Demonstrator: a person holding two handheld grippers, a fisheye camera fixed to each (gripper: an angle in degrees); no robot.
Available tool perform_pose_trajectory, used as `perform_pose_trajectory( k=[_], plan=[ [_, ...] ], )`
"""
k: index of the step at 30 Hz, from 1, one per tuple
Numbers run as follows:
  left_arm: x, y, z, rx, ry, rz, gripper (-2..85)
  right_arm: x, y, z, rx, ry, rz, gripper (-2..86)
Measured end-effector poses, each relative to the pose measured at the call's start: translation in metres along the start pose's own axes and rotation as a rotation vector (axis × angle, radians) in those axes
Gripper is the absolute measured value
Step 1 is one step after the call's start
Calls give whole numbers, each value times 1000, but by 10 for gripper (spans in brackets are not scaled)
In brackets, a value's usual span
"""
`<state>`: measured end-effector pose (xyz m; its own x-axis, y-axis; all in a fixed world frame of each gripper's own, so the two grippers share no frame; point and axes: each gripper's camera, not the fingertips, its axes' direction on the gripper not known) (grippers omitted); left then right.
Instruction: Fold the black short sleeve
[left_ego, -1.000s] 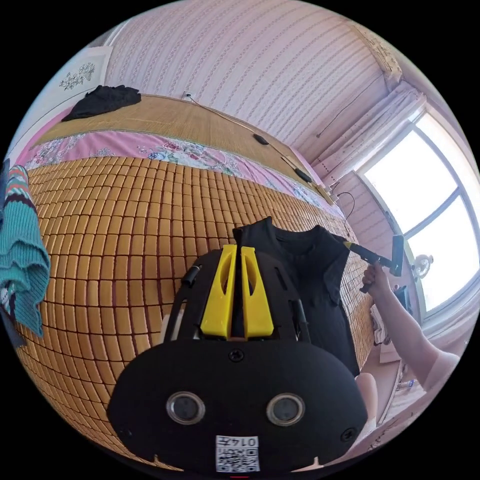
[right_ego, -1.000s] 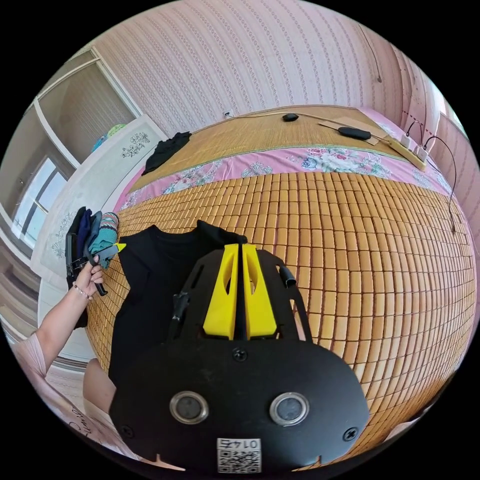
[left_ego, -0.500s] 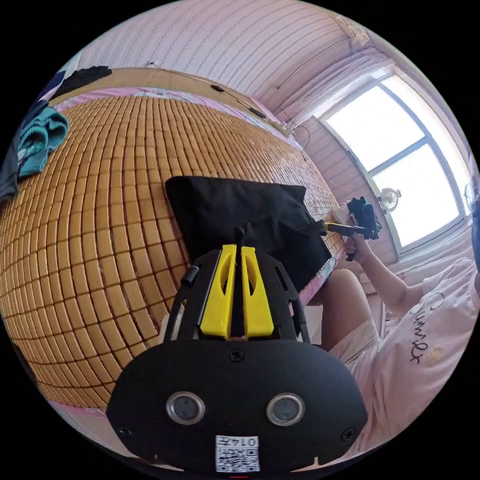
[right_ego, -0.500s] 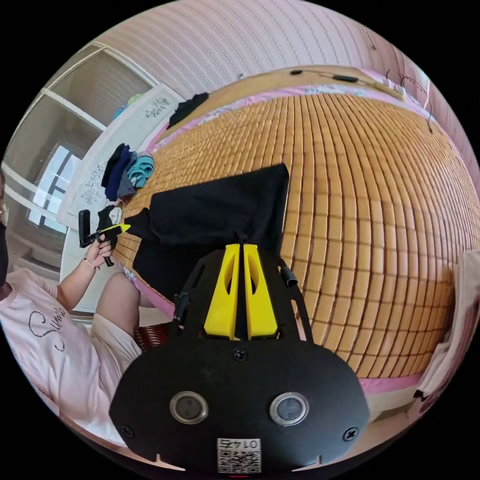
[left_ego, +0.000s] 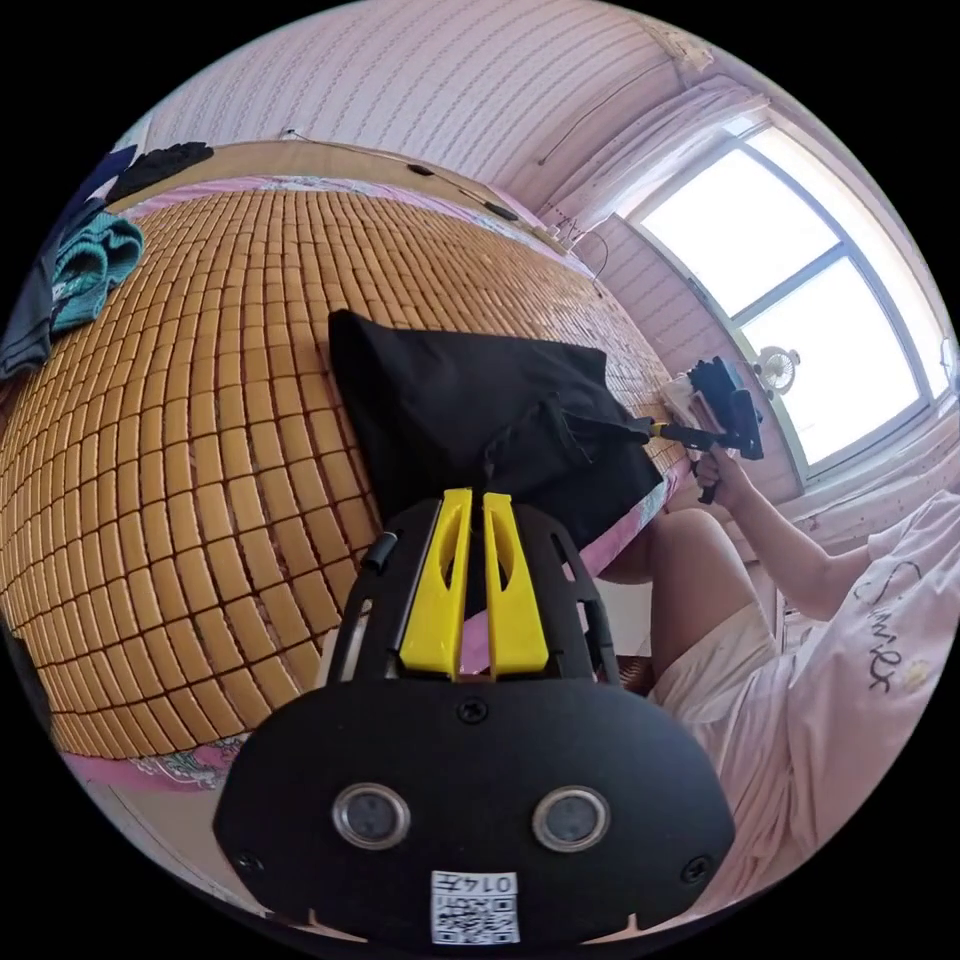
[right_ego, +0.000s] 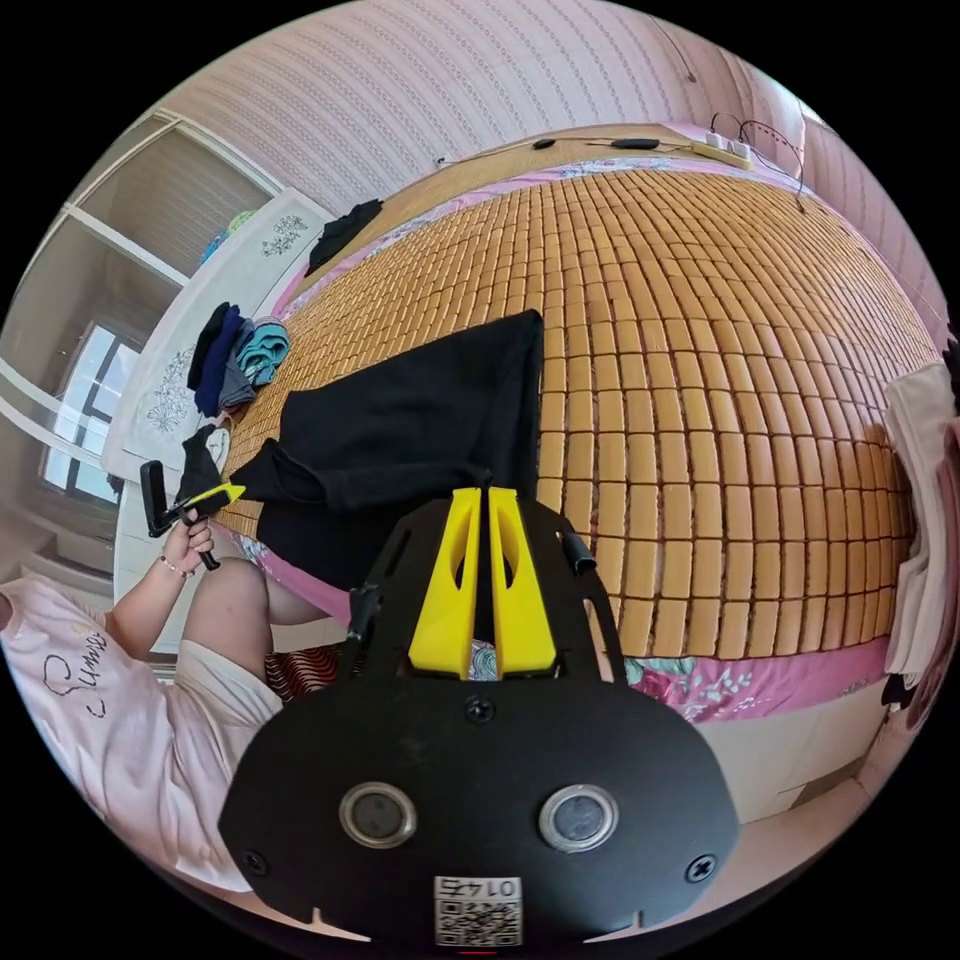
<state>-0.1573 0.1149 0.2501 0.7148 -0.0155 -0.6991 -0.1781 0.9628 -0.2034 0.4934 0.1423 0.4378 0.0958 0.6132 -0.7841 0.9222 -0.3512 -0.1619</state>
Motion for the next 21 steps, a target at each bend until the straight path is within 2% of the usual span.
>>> perform_pose_trajectory(
  k=[2, 5, 8, 11, 12, 16, 19, 21],
  plan=[
    [2, 10, 9, -87, -50, -20, 30, 0, 5, 2, -23, 32, 32, 28],
    [17, 15, -20, -27, -104, 9, 36, -18, 15, -20, 17, 130, 23, 42],
    [26, 11, -37, -11, -105, 33, 16, -59, 20, -37, 53, 217, -106, 47],
    [38, -6, -30, 13, -57, 28, 24, -114, 19, -31, 77, 88, -301, 66],
    [42, -11, -26, 17, -47, 32, 30, -134, 17, -17, 33, 40, -354, 77],
    [75, -54, 18, -64, -5, 71, 86, -179, 17, 37, -126, 74, -446, 110],
    [79, -61, 46, -180, -124, 96, 42, -182, 13, 47, -102, 105, -378, 105],
    [78, -55, 44, -177, -86, 107, 3, -175, 8, 44, -115, 105, -301, 49]
  ],
)
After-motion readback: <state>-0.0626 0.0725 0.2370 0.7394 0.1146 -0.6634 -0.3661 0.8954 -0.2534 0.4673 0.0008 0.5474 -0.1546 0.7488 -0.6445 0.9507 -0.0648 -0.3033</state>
